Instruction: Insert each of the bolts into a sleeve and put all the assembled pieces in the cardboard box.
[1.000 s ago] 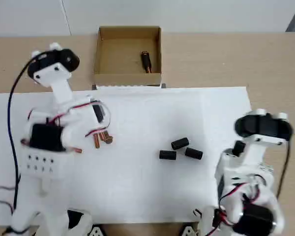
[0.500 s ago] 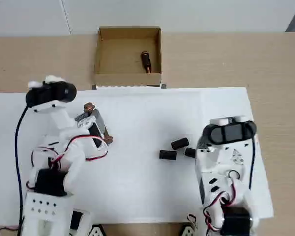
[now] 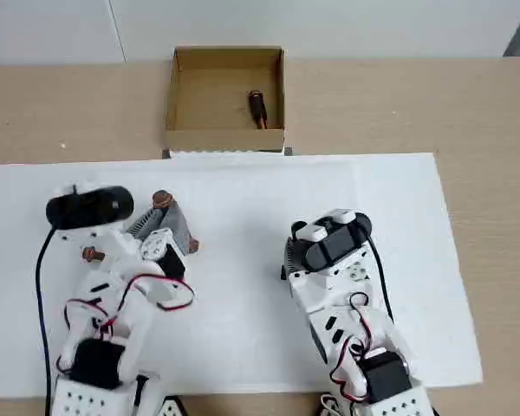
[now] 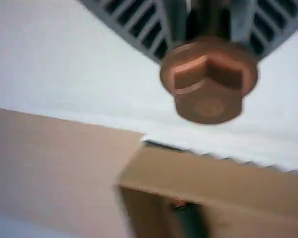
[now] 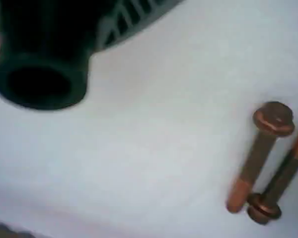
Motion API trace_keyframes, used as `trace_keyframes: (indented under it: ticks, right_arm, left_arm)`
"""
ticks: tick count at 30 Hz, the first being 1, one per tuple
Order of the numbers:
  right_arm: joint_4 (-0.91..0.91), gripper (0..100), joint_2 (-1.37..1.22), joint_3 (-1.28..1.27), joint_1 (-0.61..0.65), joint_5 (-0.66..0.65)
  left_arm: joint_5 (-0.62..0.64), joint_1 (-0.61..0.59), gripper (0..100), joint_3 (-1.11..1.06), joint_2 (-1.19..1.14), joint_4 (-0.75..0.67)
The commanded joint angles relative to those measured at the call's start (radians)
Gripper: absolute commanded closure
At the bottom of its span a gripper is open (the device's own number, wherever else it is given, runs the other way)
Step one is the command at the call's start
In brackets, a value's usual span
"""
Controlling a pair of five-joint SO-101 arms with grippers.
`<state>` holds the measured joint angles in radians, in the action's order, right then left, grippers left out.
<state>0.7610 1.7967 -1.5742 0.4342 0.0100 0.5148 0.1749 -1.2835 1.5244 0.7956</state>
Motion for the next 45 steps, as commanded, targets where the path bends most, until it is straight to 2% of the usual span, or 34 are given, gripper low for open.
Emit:
trace_keyframes:
  ticks: [1, 7, 12, 16, 24, 36, 45]
  right_arm:
    - [-0.094, 99.5, 0.008, -0.012, 0.042, 0.005]
    - [-0.154, 99.5, 0.008, -0.028, 0.111, -0.071]
    - [-0.154, 99.5, 0.008, -0.032, 0.191, -0.084]
    - [-0.154, 99.5, 0.008, -0.061, 0.234, -0.175]
    - [-0.154, 99.5, 0.008, -0.060, 0.248, -0.203]
    - [-0.154, 99.5, 0.008, 0.005, 0.248, -0.270]
    - [-0.154, 99.5, 0.008, 0.017, 0.249, -0.272]
  left_arm:
    - [-0.003, 0.075, 100, -0.021, 0.121, -0.035]
    - [0.002, 0.153, 100, -0.101, 0.307, -0.037]
    - [0.121, 0.163, 100, -0.101, 0.287, -0.118]
    - [0.133, 0.189, 100, -0.104, 0.285, -0.178]
    - [0.135, 0.261, 100, -0.102, 0.285, -0.207]
    - [0.132, 0.258, 100, -0.151, 0.285, -0.207]
    - [0.130, 0.259, 100, -0.260, 0.285, -0.365]
